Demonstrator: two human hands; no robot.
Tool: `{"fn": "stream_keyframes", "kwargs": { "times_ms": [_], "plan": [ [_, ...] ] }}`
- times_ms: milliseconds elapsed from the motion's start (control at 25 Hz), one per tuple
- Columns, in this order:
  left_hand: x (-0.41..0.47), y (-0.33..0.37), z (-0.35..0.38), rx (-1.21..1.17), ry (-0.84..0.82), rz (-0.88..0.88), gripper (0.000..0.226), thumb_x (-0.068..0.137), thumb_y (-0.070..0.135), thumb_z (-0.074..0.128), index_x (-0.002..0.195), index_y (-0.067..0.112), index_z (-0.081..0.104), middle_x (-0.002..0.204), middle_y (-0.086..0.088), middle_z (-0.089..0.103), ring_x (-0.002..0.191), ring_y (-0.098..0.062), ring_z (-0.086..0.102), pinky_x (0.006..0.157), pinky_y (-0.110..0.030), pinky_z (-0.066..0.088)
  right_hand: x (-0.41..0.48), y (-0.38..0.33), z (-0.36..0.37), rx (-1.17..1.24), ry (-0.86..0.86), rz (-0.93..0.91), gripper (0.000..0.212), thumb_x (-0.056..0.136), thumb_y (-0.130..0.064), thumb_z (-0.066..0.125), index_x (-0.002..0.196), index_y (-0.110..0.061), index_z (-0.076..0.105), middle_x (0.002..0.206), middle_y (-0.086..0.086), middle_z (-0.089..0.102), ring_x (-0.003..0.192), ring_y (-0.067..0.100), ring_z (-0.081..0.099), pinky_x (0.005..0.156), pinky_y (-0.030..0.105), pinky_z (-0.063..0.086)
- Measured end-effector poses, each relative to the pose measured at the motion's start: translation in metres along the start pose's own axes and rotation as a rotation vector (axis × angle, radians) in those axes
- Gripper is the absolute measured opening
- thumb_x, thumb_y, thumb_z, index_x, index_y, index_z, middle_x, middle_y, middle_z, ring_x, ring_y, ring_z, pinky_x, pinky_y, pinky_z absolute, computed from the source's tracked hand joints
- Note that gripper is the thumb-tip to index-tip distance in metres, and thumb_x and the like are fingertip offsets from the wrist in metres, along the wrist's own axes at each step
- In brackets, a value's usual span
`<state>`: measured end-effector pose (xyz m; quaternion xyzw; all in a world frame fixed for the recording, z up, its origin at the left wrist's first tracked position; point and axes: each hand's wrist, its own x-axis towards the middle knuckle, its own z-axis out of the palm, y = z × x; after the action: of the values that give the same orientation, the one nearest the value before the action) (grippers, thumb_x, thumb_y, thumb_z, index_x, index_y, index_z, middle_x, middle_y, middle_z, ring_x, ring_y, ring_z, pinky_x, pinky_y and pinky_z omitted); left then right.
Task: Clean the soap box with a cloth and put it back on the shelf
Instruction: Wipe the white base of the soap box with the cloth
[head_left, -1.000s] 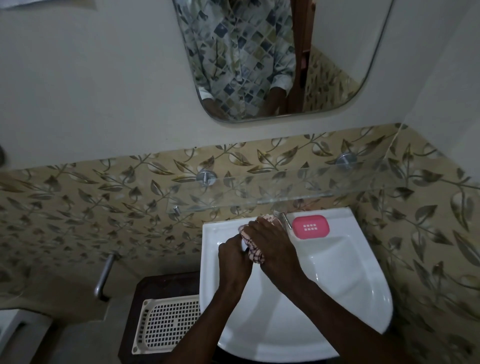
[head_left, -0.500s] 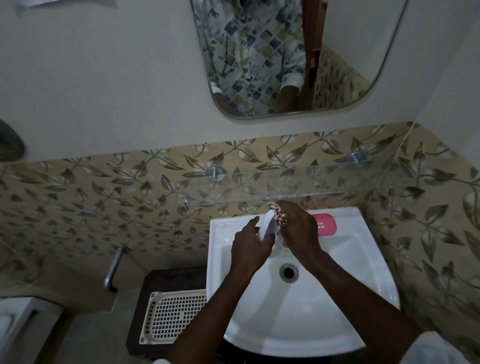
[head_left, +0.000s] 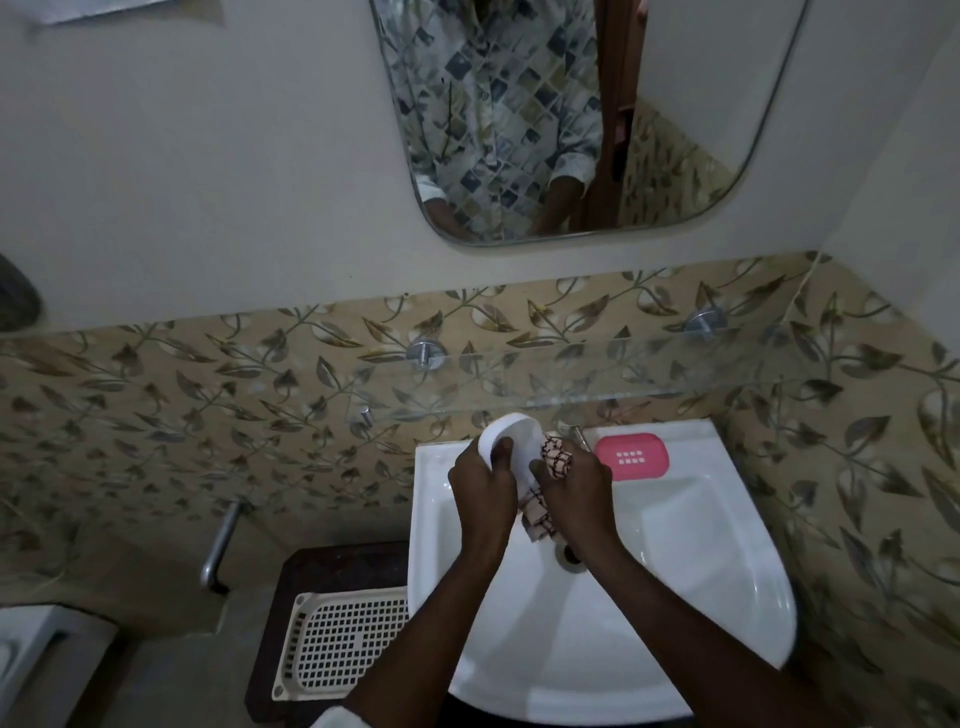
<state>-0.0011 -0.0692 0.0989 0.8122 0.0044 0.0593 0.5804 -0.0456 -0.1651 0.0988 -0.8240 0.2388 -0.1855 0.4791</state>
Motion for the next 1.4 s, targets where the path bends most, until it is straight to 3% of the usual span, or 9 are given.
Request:
{"fn": "stream_keyframes", "kwargs": {
  "times_ms": [240,440,560,760,880,1040,1240,1320,1400],
  "plan": [
    [0.005,0.01,0.007,-0.514,-0.003,-0.383,0.012,0.094,0.04,0.063,0.088,0.029,0.064,0.075,0.01,0.074,0.082,-0.017,0.071,0.069,-0.034,0.06,0.011,-0.003,0.01,0.412,-0.013,0.544,0.018,0.075,-0.014,0.068,0.092,-0.007,0.07,0.086,0.013,0.074,0.076,0.03,0.072,0.073,0.048,0.061],
    [-0.008,0.015,0.009,-0.709,-0.117,-0.81,0.038,0.083,0.037,0.076,0.109,0.011,0.066,0.102,-0.011,0.068,0.08,-0.022,0.061,0.064,-0.029,0.05,0.022,-0.002,-0.001,-0.026,0.17,0.106,0.023,0.086,-0.001,0.063,0.108,-0.003,0.066,0.089,0.011,0.073,0.084,0.023,0.069,0.07,0.029,0.055],
    [-0.003,0.015,0.003,-0.945,-0.103,-0.794,0.051,0.085,0.047,0.067,0.127,0.018,0.061,0.124,-0.015,0.065,0.102,-0.028,0.063,0.093,-0.039,0.05,0.003,0.005,-0.007,0.013,0.12,-0.161,0.04,0.089,0.004,0.059,0.127,-0.01,0.06,0.093,-0.009,0.071,0.083,-0.011,0.064,0.063,0.001,0.046],
    [0.025,0.015,0.006,-1.131,0.263,-0.814,0.044,0.104,0.05,0.037,0.112,0.009,0.05,0.104,-0.019,0.056,0.108,-0.029,0.056,0.089,-0.038,0.043,-0.025,0.032,-0.009,-0.002,-0.332,-0.362,0.081,0.078,0.012,0.066,0.144,-0.028,0.041,0.142,0.002,0.053,0.113,0.006,0.061,0.087,0.025,0.057],
    [0.011,-0.006,0.007,-0.945,-0.084,-0.864,0.073,0.096,0.067,0.032,0.123,0.005,0.058,0.104,-0.021,0.07,0.098,-0.034,0.069,0.079,-0.039,0.055,-0.021,0.029,-0.004,-0.005,-0.456,-0.5,0.072,0.081,0.011,0.061,0.145,-0.013,0.04,0.153,0.001,0.036,0.143,0.012,0.032,0.118,0.027,0.027],
    [-0.006,-0.016,0.008,-0.862,-0.323,-0.816,0.066,0.096,0.066,0.033,0.139,0.018,0.05,0.12,-0.002,0.067,0.09,-0.012,0.073,0.077,-0.031,0.059,0.018,0.002,0.004,0.03,-0.416,-0.26,0.046,0.096,-0.007,0.056,0.141,-0.013,0.05,0.146,0.009,0.05,0.136,0.022,0.045,0.115,0.039,0.034],
    [0.012,-0.013,0.005,-1.012,-0.1,-0.885,0.08,0.096,0.067,0.032,0.139,0.002,0.048,0.136,-0.026,0.055,0.121,-0.04,0.056,0.104,-0.052,0.044,-0.018,0.018,0.005,0.227,-0.362,0.126,0.029,0.096,-0.039,0.057,0.121,-0.026,0.066,0.065,0.008,0.07,0.048,0.024,0.066,0.043,0.041,0.054],
    [0.015,-0.016,0.003,-0.934,-0.013,-0.909,0.074,0.096,0.067,0.031,0.126,0.003,0.053,0.113,-0.024,0.064,0.098,-0.037,0.066,0.08,-0.046,0.056,-0.03,0.018,0.01,0.114,-0.396,0.008,0.04,0.098,-0.019,0.055,0.136,-0.031,0.055,0.089,0.013,0.074,0.061,0.023,0.071,0.05,0.037,0.059],
    [0.015,-0.013,0.004,-0.941,-0.02,-0.894,0.062,0.101,0.058,0.034,0.119,0.003,0.057,0.106,-0.021,0.066,0.082,-0.03,0.072,0.063,-0.037,0.058,-0.021,0.012,0.014,0.05,-0.44,-0.147,0.049,0.096,-0.007,0.053,0.141,-0.026,0.051,0.128,0.013,0.064,0.107,0.026,0.068,0.087,0.039,0.058]
  ]
}}
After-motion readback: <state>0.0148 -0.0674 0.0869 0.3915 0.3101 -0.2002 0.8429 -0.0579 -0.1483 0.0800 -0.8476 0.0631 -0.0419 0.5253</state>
